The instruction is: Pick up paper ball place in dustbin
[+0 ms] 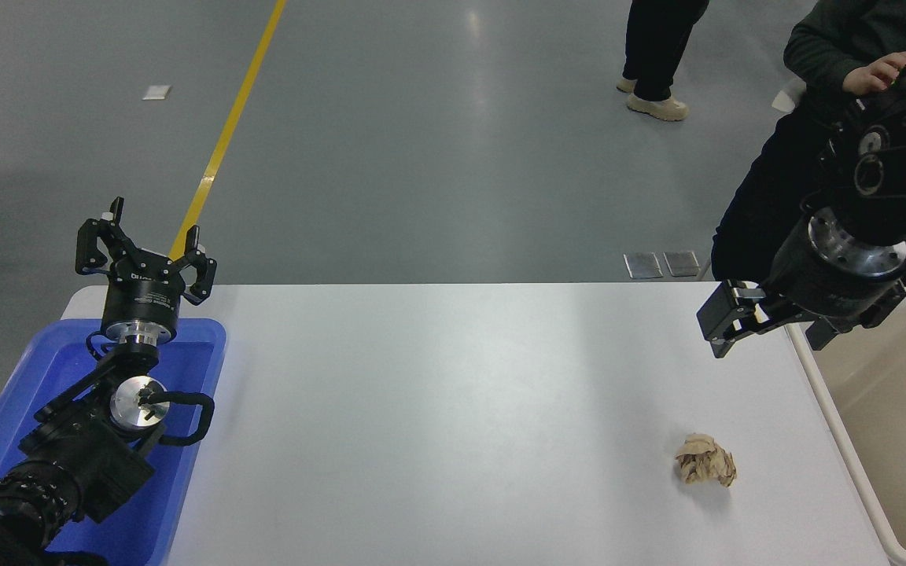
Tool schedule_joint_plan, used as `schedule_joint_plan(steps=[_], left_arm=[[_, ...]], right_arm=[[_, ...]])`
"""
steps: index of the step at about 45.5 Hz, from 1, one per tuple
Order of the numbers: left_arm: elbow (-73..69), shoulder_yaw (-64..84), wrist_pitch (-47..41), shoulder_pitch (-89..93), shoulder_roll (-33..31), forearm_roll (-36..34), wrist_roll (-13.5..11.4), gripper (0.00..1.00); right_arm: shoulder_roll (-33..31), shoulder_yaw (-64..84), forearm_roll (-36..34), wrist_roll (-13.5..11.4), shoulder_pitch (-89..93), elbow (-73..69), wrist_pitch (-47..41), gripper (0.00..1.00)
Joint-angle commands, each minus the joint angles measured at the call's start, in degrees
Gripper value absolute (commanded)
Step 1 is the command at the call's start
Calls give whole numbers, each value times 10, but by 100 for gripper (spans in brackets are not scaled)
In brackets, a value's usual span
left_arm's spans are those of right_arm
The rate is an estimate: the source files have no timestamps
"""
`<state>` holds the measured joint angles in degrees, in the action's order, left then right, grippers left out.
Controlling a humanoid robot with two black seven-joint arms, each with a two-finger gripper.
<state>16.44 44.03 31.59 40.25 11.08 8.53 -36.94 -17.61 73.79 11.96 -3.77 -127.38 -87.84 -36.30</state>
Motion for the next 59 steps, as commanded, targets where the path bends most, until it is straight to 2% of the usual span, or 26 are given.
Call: schedule_joint_plan(steps=[1,13,31,43,59], left_arm=[[0,0,0,0,0,0,0,99],[0,0,0,0,0,0,0,99],[0,0,0,0,0,0,0,99],[0,0,1,0,0,0,0,99],[0,0,1,0,0,0,0,99]], right_arm=[[-1,-3,7,0,42,5,50,100],[-3,-3,68,0,123,22,155,100],[-19,-54,89,0,283,86,223,100],[-5,-78,111,0,403,122,333,100],[-1,-96,114,0,474,178,370,100]])
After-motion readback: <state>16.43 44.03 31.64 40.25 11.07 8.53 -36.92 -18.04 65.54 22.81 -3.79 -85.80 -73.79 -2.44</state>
